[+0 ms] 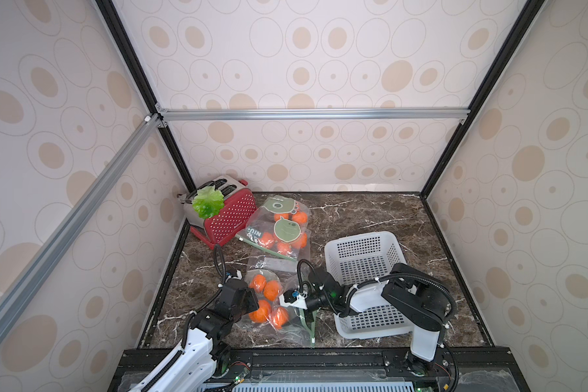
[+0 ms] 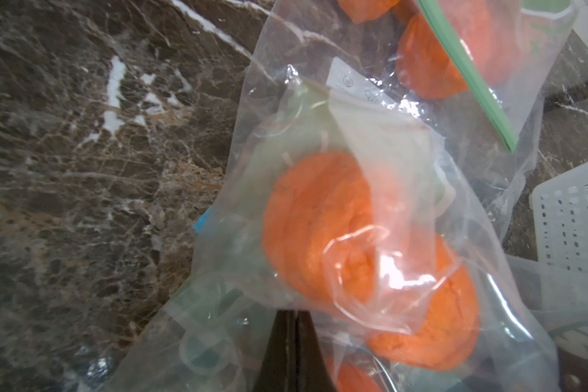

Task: Open the zip-top bag and take out the orange
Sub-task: Pick up the orange from the zipper food storage bag.

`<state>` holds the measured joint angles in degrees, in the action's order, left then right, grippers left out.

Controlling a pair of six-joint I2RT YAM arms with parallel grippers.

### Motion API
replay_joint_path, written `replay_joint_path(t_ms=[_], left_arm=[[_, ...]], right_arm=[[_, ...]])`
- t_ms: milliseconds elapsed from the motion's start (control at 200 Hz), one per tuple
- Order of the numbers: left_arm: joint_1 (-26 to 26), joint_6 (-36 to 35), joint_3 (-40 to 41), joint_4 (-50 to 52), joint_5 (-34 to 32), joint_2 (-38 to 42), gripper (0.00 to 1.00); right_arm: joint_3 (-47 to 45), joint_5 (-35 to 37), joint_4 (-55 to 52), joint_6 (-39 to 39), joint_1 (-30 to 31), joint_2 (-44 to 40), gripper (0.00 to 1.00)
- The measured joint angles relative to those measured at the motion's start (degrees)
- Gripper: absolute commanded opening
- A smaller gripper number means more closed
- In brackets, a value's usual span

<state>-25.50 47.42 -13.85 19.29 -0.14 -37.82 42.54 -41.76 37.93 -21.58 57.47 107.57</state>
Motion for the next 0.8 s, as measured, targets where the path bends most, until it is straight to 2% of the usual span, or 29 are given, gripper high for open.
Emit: replay_joint_path(t_ms=[170, 431, 626, 796], left_arm=[[0.0, 0.0, 0.02, -0.61, 0.28, -0.63, 0.0], [0.0, 0.0, 0.02, -0.68, 0.28, -0.63, 0.0], [0.0, -0.02, 0.04, -0.39, 0.24, -0.07, 0.0], [0.0, -0.04, 0.04, 0.68, -0.35, 1.38, 0.0]], right_arm=[[1.11, -0.26, -3.26, -1.2, 0.17, 0.13, 0.69], [2.62, -1.22, -6.75, -2.64, 0.22, 0.2, 0.4], [2.34, -0.2, -8.72, -4.31, 0.22, -1.18, 0.38], [1.11, 3.28, -14.91, -5.6, -0.37, -8.0, 0.38]])
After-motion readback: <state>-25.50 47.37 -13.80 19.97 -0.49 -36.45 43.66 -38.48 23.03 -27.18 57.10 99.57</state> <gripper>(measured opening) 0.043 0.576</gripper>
